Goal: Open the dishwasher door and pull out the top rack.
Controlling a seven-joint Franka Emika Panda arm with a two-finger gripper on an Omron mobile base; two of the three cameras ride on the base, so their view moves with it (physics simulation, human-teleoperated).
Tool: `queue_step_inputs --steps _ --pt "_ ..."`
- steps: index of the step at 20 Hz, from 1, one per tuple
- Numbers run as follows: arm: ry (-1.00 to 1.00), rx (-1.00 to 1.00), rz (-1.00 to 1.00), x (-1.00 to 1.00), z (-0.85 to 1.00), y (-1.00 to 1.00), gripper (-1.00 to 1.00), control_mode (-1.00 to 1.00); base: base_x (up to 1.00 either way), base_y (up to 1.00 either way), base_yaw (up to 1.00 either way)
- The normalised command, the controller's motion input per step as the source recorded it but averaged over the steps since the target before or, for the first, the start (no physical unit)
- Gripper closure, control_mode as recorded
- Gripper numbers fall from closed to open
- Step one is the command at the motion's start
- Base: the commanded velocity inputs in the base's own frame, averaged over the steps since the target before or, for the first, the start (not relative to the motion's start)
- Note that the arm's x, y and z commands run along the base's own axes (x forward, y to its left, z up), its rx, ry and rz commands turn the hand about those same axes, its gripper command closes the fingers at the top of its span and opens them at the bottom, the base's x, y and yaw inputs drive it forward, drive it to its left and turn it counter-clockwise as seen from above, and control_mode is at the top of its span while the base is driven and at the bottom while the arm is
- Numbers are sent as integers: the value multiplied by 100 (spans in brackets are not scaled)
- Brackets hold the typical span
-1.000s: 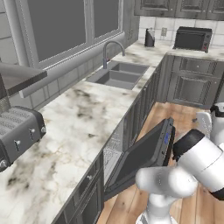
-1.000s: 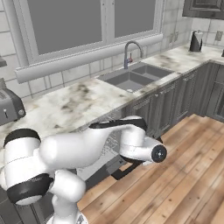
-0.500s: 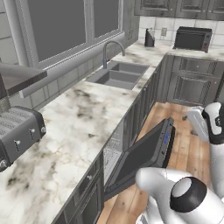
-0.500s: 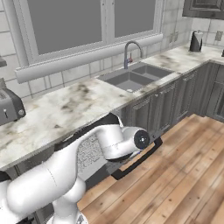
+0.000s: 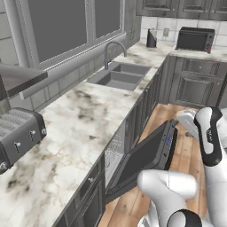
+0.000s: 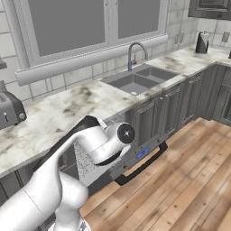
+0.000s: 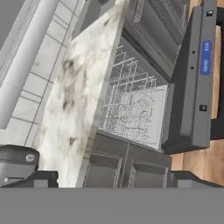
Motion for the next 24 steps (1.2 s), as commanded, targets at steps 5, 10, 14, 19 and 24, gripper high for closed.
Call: queue_step_inputs --steps 5,10,14,19,24 --pt "2 -7 10 0 0 33 -100 -100 0 0 0" --pt "0 -6 4 0 0 44 -100 -100 0 0 0" --pt "0 -3 0 0 0 19 -100 -100 0 0 0" --pt "0 0 0 -3 0 1 -100 100 -7 -21 0" --pt "0 0 0 0 0 0 -100 100 -2 -98 12"
